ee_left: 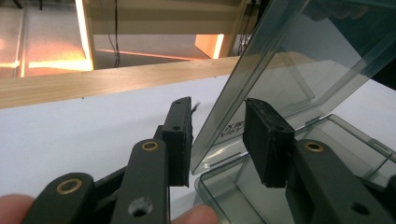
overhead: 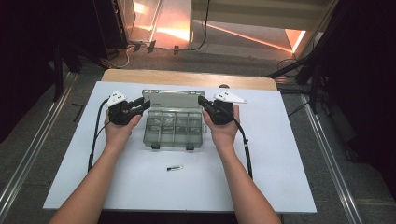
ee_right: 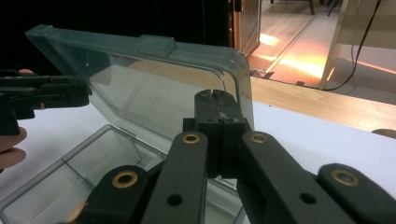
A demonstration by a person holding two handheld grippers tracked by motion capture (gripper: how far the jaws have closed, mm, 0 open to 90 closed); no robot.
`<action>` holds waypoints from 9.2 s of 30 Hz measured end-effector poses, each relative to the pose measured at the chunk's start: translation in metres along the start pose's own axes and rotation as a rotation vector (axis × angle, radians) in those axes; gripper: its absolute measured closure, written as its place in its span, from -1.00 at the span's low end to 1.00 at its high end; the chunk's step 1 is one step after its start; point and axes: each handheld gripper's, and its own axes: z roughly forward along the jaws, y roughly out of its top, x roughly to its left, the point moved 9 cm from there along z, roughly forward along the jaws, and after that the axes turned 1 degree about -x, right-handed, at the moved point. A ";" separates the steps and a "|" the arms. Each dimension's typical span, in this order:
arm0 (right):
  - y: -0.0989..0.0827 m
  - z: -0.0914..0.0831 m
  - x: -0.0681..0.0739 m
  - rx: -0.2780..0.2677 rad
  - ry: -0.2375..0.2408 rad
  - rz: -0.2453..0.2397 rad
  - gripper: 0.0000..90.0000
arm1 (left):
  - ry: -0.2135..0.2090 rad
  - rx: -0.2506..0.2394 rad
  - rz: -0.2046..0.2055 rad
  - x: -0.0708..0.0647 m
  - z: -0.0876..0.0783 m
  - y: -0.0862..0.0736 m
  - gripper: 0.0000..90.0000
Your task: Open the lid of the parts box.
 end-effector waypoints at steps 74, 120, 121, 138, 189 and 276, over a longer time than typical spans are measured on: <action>-0.044 0.042 -0.038 0.154 -0.132 0.139 0.94 | 0.058 0.052 -0.148 0.015 0.028 -0.010 0.77; -0.050 0.061 -0.050 0.246 -0.100 0.275 0.89 | 0.030 0.191 -0.338 0.026 0.044 -0.017 0.85; -0.050 0.061 -0.050 0.246 -0.100 0.275 0.89 | 0.037 0.193 -0.331 0.026 0.045 -0.018 0.85; -0.058 0.065 -0.050 0.259 -0.095 0.290 0.82 | 0.077 0.207 -0.293 0.027 0.049 -0.023 0.83; -0.052 -0.044 -0.013 0.046 -0.025 0.061 -1.00 | -0.066 -0.012 0.044 -0.041 -0.062 -0.017 -1.00; -0.091 -0.077 0.100 0.329 0.291 -0.148 -0.95 | -0.040 -0.030 0.083 -0.036 -0.156 -0.081 -0.97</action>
